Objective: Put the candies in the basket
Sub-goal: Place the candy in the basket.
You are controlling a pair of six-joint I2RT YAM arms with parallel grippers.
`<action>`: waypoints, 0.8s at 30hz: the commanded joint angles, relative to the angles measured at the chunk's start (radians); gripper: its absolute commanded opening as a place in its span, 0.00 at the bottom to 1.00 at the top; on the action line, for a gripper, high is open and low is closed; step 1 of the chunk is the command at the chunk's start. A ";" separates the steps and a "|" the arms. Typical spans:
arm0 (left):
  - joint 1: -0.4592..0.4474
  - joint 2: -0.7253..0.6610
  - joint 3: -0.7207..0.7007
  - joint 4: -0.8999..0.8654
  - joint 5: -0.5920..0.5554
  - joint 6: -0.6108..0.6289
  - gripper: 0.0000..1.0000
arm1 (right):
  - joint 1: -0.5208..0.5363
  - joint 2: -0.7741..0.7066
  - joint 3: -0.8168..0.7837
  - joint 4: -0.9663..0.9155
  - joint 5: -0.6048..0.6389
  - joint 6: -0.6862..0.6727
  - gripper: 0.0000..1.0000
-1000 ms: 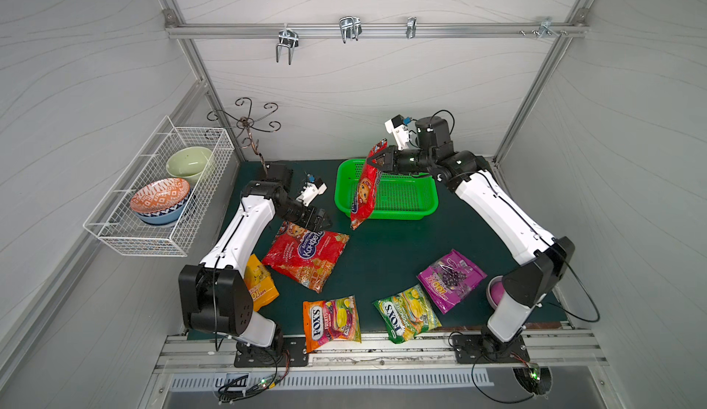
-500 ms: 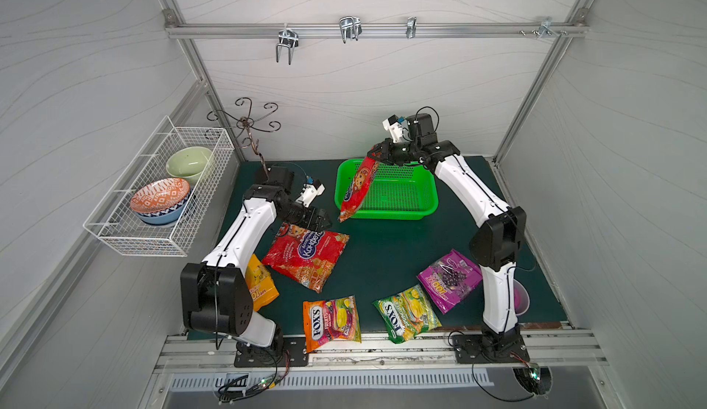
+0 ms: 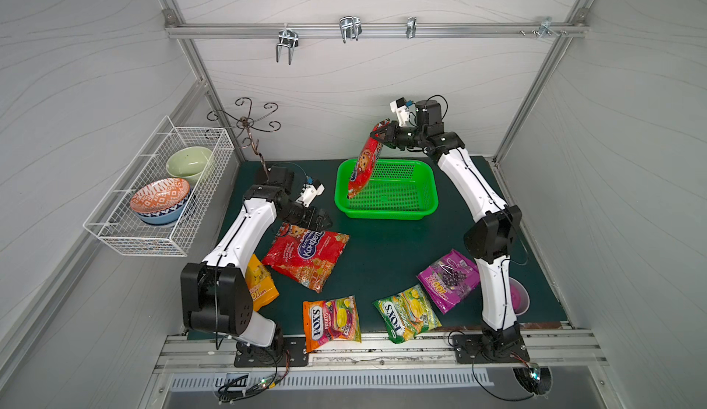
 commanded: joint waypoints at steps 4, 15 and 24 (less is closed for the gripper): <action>0.004 -0.002 -0.010 0.039 0.020 -0.002 0.89 | 0.001 0.093 0.044 0.132 -0.042 0.031 0.00; 0.005 0.004 -0.013 0.044 0.027 -0.008 0.89 | 0.040 0.178 0.048 0.169 -0.107 0.106 0.00; 0.005 0.004 -0.020 0.051 0.023 -0.008 0.89 | 0.060 0.127 0.046 0.238 -0.198 0.194 0.00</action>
